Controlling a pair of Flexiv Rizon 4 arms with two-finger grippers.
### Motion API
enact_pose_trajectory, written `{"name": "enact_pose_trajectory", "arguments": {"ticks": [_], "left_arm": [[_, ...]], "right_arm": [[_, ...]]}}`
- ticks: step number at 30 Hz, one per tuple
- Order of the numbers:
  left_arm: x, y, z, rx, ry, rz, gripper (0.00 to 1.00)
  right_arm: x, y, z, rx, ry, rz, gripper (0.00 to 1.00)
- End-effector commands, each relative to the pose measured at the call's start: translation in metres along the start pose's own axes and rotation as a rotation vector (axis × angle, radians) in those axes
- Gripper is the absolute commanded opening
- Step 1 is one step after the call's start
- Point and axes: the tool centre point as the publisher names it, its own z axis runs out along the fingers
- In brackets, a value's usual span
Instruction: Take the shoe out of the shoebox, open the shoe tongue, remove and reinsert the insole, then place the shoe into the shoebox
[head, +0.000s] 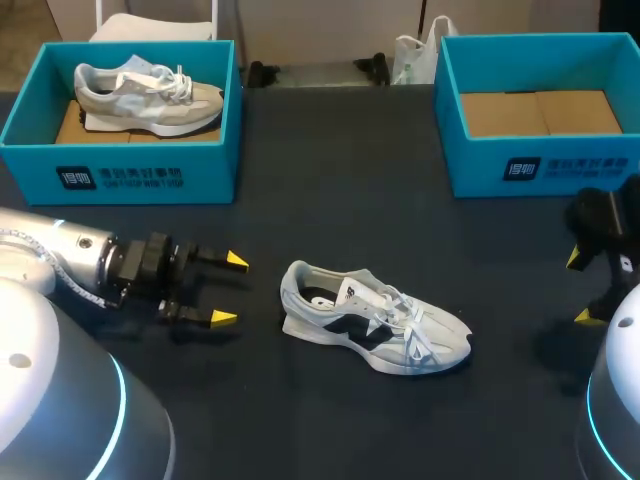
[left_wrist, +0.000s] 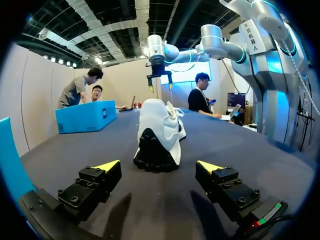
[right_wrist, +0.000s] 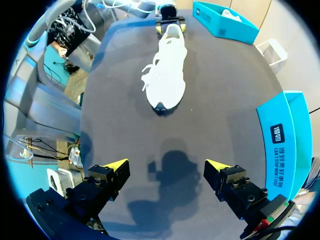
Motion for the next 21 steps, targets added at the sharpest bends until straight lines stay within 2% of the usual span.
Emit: {"name": "enact_pose_trajectory", "arguments": {"ticks": [1,21], "left_arm": [[-0.002,0.0,0.007,0.0,0.005,0.009,1.0],[-0.01,0.004,0.039,-0.033,0.098,0.049,1.0]], "right_arm": [[0.001,0.0,0.001,0.003,-0.003,0.001,1.0],[0.001,0.0,0.001,0.003,-0.003,0.001,1.0]]}}
